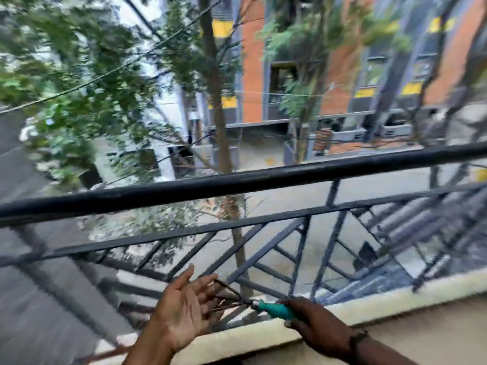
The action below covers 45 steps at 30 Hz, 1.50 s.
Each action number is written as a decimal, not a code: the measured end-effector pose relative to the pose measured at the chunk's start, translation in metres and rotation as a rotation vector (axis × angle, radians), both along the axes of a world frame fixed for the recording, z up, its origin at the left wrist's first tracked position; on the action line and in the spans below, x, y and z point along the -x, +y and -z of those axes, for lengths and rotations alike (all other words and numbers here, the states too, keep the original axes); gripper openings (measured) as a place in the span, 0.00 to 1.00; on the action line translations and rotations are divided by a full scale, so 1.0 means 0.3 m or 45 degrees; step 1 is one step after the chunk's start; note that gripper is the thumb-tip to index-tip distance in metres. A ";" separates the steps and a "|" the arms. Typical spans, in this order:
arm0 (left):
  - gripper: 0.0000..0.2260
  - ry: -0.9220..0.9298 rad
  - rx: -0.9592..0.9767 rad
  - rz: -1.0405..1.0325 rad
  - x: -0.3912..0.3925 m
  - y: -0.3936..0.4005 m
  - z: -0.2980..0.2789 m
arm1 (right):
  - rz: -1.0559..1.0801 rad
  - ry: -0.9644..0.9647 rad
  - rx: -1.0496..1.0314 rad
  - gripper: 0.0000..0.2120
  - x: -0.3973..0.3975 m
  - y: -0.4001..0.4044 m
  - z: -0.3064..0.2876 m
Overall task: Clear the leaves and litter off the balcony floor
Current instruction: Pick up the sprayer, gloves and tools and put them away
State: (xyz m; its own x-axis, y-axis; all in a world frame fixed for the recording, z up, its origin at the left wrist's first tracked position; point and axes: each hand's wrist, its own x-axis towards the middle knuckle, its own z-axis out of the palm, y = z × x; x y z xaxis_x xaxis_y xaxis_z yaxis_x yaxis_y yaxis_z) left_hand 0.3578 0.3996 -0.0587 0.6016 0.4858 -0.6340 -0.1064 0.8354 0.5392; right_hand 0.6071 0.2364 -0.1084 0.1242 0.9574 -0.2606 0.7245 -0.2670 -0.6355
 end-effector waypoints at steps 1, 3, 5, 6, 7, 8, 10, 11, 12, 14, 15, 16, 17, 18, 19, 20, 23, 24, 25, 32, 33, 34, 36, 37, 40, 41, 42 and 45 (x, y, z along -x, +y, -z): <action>0.28 0.003 -0.001 0.047 -0.071 -0.030 -0.014 | 0.042 -0.059 -0.044 0.21 -0.060 -0.052 -0.019; 0.26 0.013 0.006 0.105 -0.173 -0.075 -0.045 | 0.137 -0.080 -0.089 0.20 -0.154 -0.129 -0.049; 0.25 0.039 0.011 0.171 -0.291 -0.138 -0.081 | 0.248 -0.056 -0.121 0.19 -0.254 -0.236 -0.081; 0.25 0.034 0.008 0.209 -0.362 -0.183 -0.092 | 0.305 -0.027 -0.152 0.19 -0.306 -0.308 -0.104; 0.25 0.027 -0.001 0.237 -0.415 -0.222 -0.103 | 0.352 0.004 -0.180 0.18 -0.348 -0.365 -0.122; 0.26 0.023 -0.032 0.269 -0.469 -0.260 -0.114 | 0.399 0.052 -0.223 0.17 -0.393 -0.421 -0.138; 0.28 0.038 -0.066 0.299 -0.604 -0.378 -0.128 | 0.539 0.179 -0.307 0.15 -0.494 -0.583 -0.169; 0.28 0.023 -0.069 0.326 -0.684 -0.450 -0.130 | 0.621 0.266 -0.328 0.14 -0.549 -0.686 -0.192; 0.28 0.009 -0.072 0.353 -0.749 -0.508 -0.132 | 0.696 0.356 -0.342 0.13 -0.595 -0.766 -0.210; 0.26 0.010 -0.081 0.453 -0.897 -0.634 -0.134 | 0.836 0.493 -0.376 0.11 -0.686 -0.936 -0.244; 0.24 0.025 -0.088 0.507 -0.961 -0.690 -0.139 | 0.888 0.535 -0.387 0.11 -0.725 -1.007 -0.253; 0.23 0.049 -0.099 0.575 -1.038 -0.763 -0.137 | 0.940 0.580 -0.403 0.10 -0.769 -1.100 -0.259; 0.21 0.071 -0.113 0.627 -1.097 -0.818 -0.135 | 0.986 0.609 -0.417 0.10 -0.799 -1.166 -0.264; 0.20 0.085 -0.128 0.683 -1.148 -0.867 -0.129 | 1.029 0.645 -0.436 0.10 -0.827 -1.224 -0.262; 0.18 0.108 -0.128 0.743 -1.206 -0.928 -0.120 | 1.077 0.673 -0.455 0.12 -0.854 -1.293 -0.261; 0.17 0.126 -0.132 0.805 -1.248 -0.974 -0.114 | 1.121 0.716 -0.470 0.15 -0.871 -1.343 -0.258; 0.14 0.222 -0.124 0.959 -1.373 -1.080 -0.087 | 1.244 0.792 -0.523 0.18 -0.924 -1.469 -0.251; 0.14 0.249 -0.125 1.004 -1.426 -1.108 -0.081 | 1.273 0.787 -0.537 0.18 -0.952 -1.505 -0.248; 0.14 0.271 -0.136 1.043 -1.464 -1.128 -0.076 | 1.297 0.774 -0.539 0.19 -0.968 -1.528 -0.243; 0.15 0.248 -0.099 1.279 -1.829 -1.171 -0.015 | 1.520 0.858 -0.597 0.24 -1.186 -1.618 -0.148; 0.14 0.244 -0.090 1.307 -1.874 -1.169 -0.009 | 1.550 0.907 -0.603 0.22 -1.211 -1.619 -0.144; 0.14 0.235 -0.088 1.348 -1.946 -1.162 0.003 | 1.590 0.943 -0.617 0.23 -1.257 -1.621 -0.136; 0.12 0.252 -0.093 1.407 -2.073 -1.156 0.026 | 1.639 0.982 -0.642 0.27 -1.339 -1.627 -0.125; 0.12 0.269 -0.088 1.418 -2.130 -1.156 0.032 | 1.669 1.020 -0.672 0.26 -1.373 -1.625 -0.128; 0.11 0.250 -0.077 1.489 -2.299 -1.165 0.025 | 1.791 1.085 -0.786 0.12 -1.461 -1.612 -0.151; 0.11 0.244 -0.041 1.502 -2.364 -1.179 0.021 | 1.827 1.092 -0.808 0.11 -1.492 -1.619 -0.148; 0.11 0.243 -0.016 1.491 -2.412 -1.193 0.010 | 1.858 1.099 -0.825 0.10 -1.516 -1.629 -0.140; 0.12 0.187 -0.004 1.529 -2.551 -1.260 -0.012 | 1.988 1.151 -0.898 0.10 -1.590 -1.690 -0.123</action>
State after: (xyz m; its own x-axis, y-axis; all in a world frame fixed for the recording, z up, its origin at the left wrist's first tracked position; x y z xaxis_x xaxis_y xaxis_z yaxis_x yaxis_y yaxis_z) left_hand 1.1230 0.0215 -0.0551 0.5928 -0.3317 -0.7339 0.7988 0.3584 0.4832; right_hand 1.0840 -0.2708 -0.0715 0.9096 0.0969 -0.4041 -0.4153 0.1792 -0.8919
